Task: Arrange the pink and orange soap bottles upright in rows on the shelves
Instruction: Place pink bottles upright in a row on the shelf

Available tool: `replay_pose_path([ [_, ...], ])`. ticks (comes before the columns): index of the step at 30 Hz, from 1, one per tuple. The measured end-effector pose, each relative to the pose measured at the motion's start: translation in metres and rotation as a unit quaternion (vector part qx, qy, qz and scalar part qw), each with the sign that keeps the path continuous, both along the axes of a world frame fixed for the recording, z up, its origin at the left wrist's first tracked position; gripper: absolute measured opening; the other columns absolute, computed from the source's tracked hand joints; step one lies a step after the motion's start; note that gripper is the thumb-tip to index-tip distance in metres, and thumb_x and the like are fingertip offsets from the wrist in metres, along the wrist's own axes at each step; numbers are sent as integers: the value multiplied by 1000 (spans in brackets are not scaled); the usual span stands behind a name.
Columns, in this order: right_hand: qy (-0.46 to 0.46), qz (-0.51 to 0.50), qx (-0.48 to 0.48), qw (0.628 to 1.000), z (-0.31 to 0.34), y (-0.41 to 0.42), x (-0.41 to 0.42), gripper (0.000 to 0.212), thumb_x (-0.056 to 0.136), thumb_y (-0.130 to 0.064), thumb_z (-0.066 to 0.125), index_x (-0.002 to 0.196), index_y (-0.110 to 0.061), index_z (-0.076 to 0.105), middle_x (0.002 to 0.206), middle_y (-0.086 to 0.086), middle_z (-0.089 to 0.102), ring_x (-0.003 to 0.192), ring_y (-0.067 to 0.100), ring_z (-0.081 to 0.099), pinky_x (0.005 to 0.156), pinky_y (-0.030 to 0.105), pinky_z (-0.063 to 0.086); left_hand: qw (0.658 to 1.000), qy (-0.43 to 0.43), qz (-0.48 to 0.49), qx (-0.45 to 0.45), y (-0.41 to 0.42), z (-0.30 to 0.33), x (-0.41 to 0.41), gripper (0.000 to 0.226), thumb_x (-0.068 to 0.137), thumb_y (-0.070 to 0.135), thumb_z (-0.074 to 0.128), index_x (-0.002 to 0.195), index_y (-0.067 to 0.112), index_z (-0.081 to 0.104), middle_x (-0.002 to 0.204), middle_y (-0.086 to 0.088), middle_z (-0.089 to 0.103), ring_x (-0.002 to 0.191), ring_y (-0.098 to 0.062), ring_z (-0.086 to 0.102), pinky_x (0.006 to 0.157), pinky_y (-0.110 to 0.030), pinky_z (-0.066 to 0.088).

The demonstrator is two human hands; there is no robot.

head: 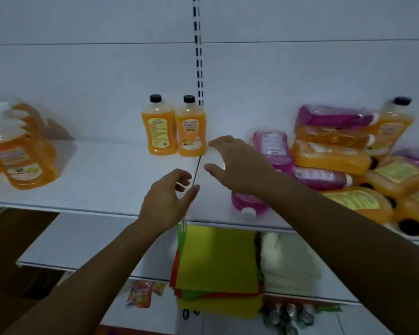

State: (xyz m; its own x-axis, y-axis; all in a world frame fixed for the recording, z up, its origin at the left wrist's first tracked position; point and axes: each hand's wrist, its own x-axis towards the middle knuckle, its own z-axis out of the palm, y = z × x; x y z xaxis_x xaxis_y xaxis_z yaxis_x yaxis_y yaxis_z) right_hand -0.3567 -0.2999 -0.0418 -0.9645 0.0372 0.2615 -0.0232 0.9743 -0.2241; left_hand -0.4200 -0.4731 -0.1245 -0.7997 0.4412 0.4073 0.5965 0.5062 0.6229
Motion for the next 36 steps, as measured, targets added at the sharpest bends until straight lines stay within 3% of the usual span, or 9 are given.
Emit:
replay_pose_path([
  [5,-5,-113,-17,993,-4,57,25,50,94,-42,53,136,-18,46,142,6,48,128,27,47,101,42,44,997,-19,-80,-4,55,9,-2,40,86,39,66,120,20,55,108,3,65,89,-9,63,77,-28,53],
  [9,-4,-140,-24,990,-8,92,39,43,95,-17,47,138,-12,47,141,11,48,125,30,47,100,42,44,988,-61,-145,1,94,16,-6,52,88,37,65,134,21,47,118,3,60,94,-8,61,72,-19,48],
  [14,-84,-137,13,987,-16,111,53,81,81,-6,69,149,-23,30,157,0,26,142,22,24,107,41,41,974,-125,-186,23,129,21,-11,55,94,31,59,144,22,38,129,-2,55,99,-9,56,62,-11,46],
  [17,-83,-118,40,989,-22,112,56,91,80,-12,73,152,-25,20,160,0,16,146,22,15,110,39,37,972,-137,-191,32,139,23,-12,57,94,29,58,146,22,36,134,-5,54,102,-11,55,67,-14,48],
  [23,-42,-109,94,989,-32,112,45,108,71,-24,84,153,-24,15,161,2,14,146,26,18,106,42,42,967,-106,-230,29,149,27,-17,53,95,27,58,144,25,39,136,-2,55,103,-12,58,79,-24,55],
  [27,-33,-101,64,992,-37,115,42,103,74,-24,82,153,-19,17,159,4,18,145,26,19,107,45,41,965,-39,-258,-12,149,24,-22,64,89,27,65,145,27,35,148,-5,38,129,-22,43,103,-42,46],
  [29,-16,-100,30,994,-39,117,42,104,72,-21,83,153,-15,19,158,6,21,144,26,22,104,46,44,956,-14,-294,-24,149,23,-21,72,82,35,67,145,34,32,153,-2,28,140,-25,30,110,-44,37],
  [32,3,-101,5,995,-41,119,40,105,70,-17,85,152,-12,19,158,7,21,143,26,25,103,43,45,945,16,-317,-75,152,21,-19,85,75,44,67,149,32,26,159,-2,19,147,-25,15,115,-40,24],
  [36,9,-99,5,995,-45,121,38,101,73,-19,83,151,-8,21,157,9,24,144,26,24,109,41,40,948,25,-291,-123,155,18,-16,98,72,56,72,151,29,21,160,-2,16,144,-29,22,114,-46,30],
])
